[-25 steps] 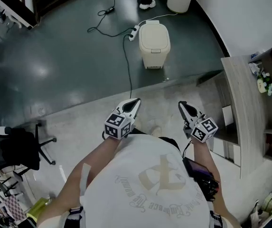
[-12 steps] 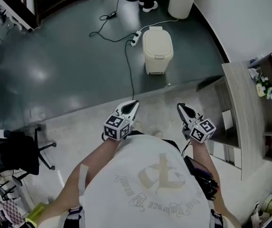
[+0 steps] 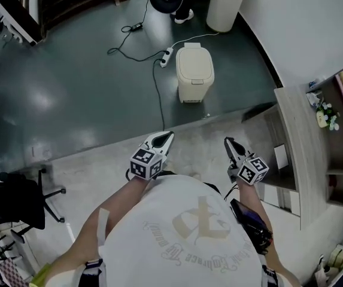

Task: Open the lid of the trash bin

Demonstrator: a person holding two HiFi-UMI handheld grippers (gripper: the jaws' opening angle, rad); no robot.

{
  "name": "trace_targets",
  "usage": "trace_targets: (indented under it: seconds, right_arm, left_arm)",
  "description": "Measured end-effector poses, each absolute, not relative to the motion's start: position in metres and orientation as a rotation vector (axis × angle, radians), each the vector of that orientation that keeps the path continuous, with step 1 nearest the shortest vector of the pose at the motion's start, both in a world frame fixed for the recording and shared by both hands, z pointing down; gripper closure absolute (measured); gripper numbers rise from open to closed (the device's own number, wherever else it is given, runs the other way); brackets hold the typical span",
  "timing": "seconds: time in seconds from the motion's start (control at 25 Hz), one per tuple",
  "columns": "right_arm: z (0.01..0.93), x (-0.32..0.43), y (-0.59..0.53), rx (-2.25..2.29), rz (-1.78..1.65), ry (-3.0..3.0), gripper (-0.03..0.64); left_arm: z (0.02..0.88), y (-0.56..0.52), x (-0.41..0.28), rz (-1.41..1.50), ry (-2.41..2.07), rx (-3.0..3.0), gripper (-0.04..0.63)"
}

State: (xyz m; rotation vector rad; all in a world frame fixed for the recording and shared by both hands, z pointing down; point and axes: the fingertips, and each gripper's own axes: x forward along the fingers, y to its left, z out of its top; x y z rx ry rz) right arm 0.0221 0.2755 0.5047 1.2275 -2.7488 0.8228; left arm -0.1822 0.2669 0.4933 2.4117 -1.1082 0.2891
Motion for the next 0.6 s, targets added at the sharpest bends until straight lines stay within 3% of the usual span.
trace_targets:
  seconds: [0.6]
  right_arm:
    - [0.497,-0.027,0.242,1.28,0.774,-2.708,0.612]
  left_arm:
    - [0.497,0.229,-0.227,0.281,-1.047,2.438,0.581]
